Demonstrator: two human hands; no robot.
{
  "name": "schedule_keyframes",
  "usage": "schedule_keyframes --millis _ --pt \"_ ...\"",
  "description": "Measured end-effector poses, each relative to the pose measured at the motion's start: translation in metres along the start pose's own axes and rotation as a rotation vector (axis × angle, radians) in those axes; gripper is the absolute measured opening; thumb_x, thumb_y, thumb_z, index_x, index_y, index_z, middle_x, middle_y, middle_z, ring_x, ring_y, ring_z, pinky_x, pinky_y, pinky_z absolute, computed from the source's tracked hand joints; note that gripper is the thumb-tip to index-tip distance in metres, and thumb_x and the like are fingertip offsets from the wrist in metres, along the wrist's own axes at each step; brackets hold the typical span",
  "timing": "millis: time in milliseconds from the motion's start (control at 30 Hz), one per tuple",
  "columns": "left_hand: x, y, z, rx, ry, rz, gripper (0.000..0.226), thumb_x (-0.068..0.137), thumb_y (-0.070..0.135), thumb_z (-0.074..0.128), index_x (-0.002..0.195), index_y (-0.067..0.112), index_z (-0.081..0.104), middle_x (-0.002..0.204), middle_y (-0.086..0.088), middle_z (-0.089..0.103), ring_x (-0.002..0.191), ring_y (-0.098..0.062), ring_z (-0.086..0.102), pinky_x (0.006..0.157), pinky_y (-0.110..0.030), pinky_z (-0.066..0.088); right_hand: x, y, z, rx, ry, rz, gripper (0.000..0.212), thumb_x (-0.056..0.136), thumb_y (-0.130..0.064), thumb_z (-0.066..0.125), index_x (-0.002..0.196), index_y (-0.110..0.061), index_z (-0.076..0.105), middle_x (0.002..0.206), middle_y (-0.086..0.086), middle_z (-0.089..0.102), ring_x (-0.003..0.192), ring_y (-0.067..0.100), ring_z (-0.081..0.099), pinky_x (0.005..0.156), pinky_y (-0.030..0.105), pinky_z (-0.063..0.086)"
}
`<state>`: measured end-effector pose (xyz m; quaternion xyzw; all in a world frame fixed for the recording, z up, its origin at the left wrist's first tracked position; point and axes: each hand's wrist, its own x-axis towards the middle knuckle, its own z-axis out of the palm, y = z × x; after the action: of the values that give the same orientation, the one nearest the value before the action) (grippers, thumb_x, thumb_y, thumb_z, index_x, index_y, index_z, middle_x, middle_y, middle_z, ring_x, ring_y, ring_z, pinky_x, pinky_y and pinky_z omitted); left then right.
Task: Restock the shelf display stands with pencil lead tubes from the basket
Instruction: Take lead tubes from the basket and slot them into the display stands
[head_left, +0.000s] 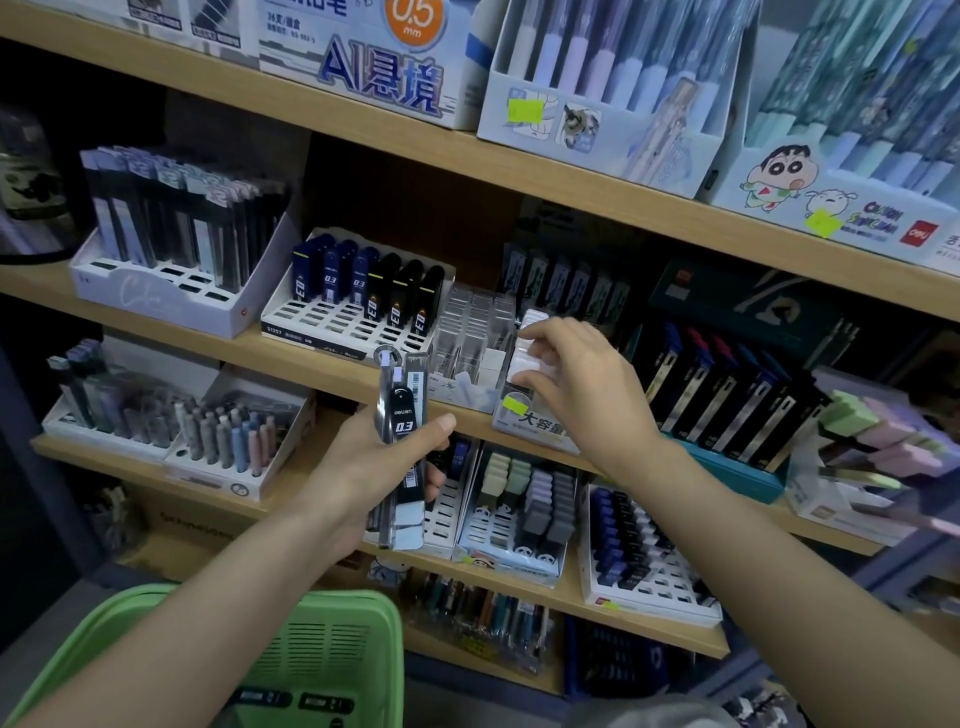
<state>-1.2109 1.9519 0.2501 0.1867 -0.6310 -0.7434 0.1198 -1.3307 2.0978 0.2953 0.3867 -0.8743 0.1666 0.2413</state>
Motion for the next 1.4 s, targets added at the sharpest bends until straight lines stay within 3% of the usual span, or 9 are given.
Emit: schedule_keyframes --millis 167,367,600,733,833,933,1000,1100,1400 --pt "-0.004 -0.004 -0.003 -0.054 -0.051 -0.037 0.018 0.088 0.023 0.064 0.102 0.013 0.06 0.081 -0.005 0.069 0.054 -0.016 0.061 0.054 -0.03 0.055 -0.011 -0.022 0.0 0.246 0.047 0.058 0.012 0.096 -0.027 0.051 0.103 -0.019 0.057 0.089 -0.013 0.051 0.074 -0.002 0.051 0.065 0.016 0.043" --pt "-0.015 -0.008 -0.004 0.005 -0.179 -0.034 0.01 0.09 0.02 0.06 0.095 0.012 0.062 0.073 -0.006 0.065 0.055 -0.014 0.061 0.05 -0.025 0.052 -0.02 -0.058 0.017 0.763 -0.477 0.389 0.026 0.095 -0.037 0.052 0.076 -0.02 0.058 0.065 -0.001 0.063 0.057 0.012 0.061 0.052 0.022 0.053" --pt "-0.022 -0.015 -0.021 -0.084 -0.157 -0.122 0.022 0.089 0.025 0.059 0.105 0.01 0.064 0.072 -0.004 0.068 0.056 -0.014 0.064 0.052 -0.025 0.054 -0.014 -0.074 0.033 0.9 -0.594 0.574 0.024 0.095 -0.025 0.054 0.078 -0.011 0.063 0.064 0.005 0.062 0.054 0.011 0.059 0.05 0.016 0.049" --pt "-0.02 -0.019 -0.031 -0.227 -0.022 -0.206 0.025 0.09 0.03 0.06 0.103 0.009 0.065 0.076 -0.013 0.071 0.057 -0.018 0.066 0.053 -0.027 0.055 -0.007 -0.089 0.039 0.917 -0.504 0.541 0.028 0.097 -0.018 0.05 0.075 -0.01 0.065 0.075 0.008 0.067 0.068 0.02 0.066 0.061 0.023 0.058" --pt "-0.016 -0.021 -0.044 -0.276 0.091 -0.195 0.02 0.09 0.027 0.061 0.103 0.012 0.066 0.078 -0.012 0.073 0.06 -0.02 0.067 0.059 -0.032 0.055 0.002 -0.101 0.047 0.915 -0.472 0.557 0.028 0.101 -0.022 0.042 0.091 -0.002 0.059 0.083 0.016 0.068 0.081 0.034 0.069 0.074 0.041 0.059" --pt "-0.016 -0.018 -0.059 -0.315 0.149 -0.136 0.018 0.091 0.021 0.06 0.103 0.008 0.064 0.069 -0.004 0.07 0.056 -0.017 0.063 0.055 -0.03 0.055 0.008 -0.115 0.055 0.845 -0.424 0.487 0.027 0.102 -0.032 0.033 0.091 -0.013 0.049 0.092 0.024 0.064 0.082 0.04 0.067 0.078 0.054 0.055" --pt "-0.018 -0.014 -0.071 -0.287 0.183 -0.109 0.017 0.09 0.023 0.061 0.098 0.008 0.063 0.061 -0.002 0.067 0.049 -0.012 0.062 0.046 -0.024 0.052 0.012 -0.123 0.054 0.92 -0.433 0.457 0.025 0.103 -0.033 0.032 0.096 -0.015 0.048 0.082 0.014 0.059 0.061 0.022 0.066 0.063 0.039 0.059" --pt "-0.021 -0.007 -0.09 -0.29 0.243 -0.058 0.015 0.088 0.025 0.064 0.092 0.01 0.064 0.056 0.001 0.067 0.046 -0.009 0.061 0.043 -0.02 0.049 0.017 -0.137 0.055 0.797 -0.554 0.257 0.025 0.102 -0.031 0.038 0.096 -0.017 0.059 0.069 0.0 0.055 0.041 0.006 0.051 0.043 0.019 0.047" --pt "-0.033 0.002 -0.156 -0.325 0.379 -0.008 0.008 0.086 0.016 0.067 0.086 0.009 0.064 0.058 -0.005 0.063 0.046 -0.012 0.058 0.046 -0.025 0.048 0.046 -0.19 0.065 0.601 -0.741 -0.012 0.024 0.094 -0.034 0.055 0.108 -0.019 0.067 0.065 -0.007 0.063 0.046 0.007 0.053 0.049 0.023 0.049"
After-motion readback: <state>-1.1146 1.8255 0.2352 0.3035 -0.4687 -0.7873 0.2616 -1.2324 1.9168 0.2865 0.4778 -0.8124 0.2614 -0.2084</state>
